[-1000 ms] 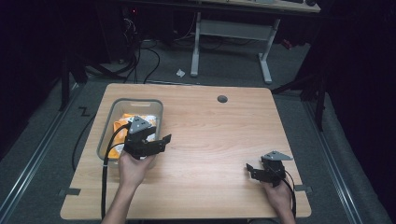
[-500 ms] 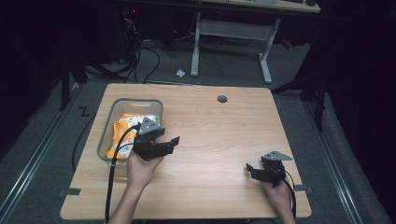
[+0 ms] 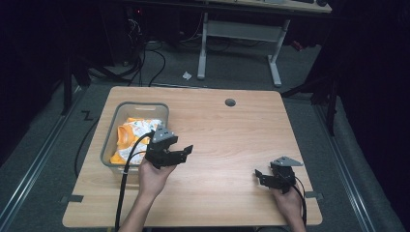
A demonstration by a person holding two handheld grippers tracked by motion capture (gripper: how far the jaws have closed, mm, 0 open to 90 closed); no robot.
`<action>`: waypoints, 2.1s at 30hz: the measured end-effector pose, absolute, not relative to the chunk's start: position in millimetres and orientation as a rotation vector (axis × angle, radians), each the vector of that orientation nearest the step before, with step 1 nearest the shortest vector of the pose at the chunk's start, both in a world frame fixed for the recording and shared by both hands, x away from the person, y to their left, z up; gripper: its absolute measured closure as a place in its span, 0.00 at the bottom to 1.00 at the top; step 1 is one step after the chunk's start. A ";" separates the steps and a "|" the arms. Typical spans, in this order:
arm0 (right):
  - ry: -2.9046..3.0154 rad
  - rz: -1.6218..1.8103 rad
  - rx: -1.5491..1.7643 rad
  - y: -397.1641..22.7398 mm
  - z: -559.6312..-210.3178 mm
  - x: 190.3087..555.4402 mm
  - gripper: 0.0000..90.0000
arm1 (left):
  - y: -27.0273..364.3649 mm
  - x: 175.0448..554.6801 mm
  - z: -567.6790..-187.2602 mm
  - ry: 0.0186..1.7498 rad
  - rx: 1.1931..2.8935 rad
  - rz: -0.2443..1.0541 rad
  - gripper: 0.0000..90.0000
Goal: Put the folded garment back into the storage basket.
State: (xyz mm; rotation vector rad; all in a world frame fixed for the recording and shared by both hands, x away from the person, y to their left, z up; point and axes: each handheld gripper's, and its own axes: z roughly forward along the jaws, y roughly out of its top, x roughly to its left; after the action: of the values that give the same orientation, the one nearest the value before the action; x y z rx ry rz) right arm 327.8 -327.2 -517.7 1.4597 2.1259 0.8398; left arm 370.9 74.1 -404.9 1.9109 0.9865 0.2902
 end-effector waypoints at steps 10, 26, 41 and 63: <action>2.125 0.840 1.462 -327.1 -517.6 327.7 0.29 | 61.9 368.3 -409.8 0.972 1.936 0.285 0.40; 2.125 0.840 1.462 -327.1 -517.6 327.7 0.29 | 45.5 366.2 -432.7 0.971 1.965 0.238 0.40; 2.125 0.840 1.462 -327.1 -517.6 327.7 0.29 | 32.7 360.9 -458.7 0.964 1.999 0.225 0.40; 2.125 0.841 1.463 -327.0 -517.6 327.7 0.29 | 18.6 360.4 -511.1 1.054 2.098 0.313 0.40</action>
State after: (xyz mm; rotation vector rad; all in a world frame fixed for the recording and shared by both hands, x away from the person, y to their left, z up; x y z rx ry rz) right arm 327.7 -327.0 -517.6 1.4627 2.1245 0.8405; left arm 360.4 18.6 -511.1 2.0984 1.0542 0.3132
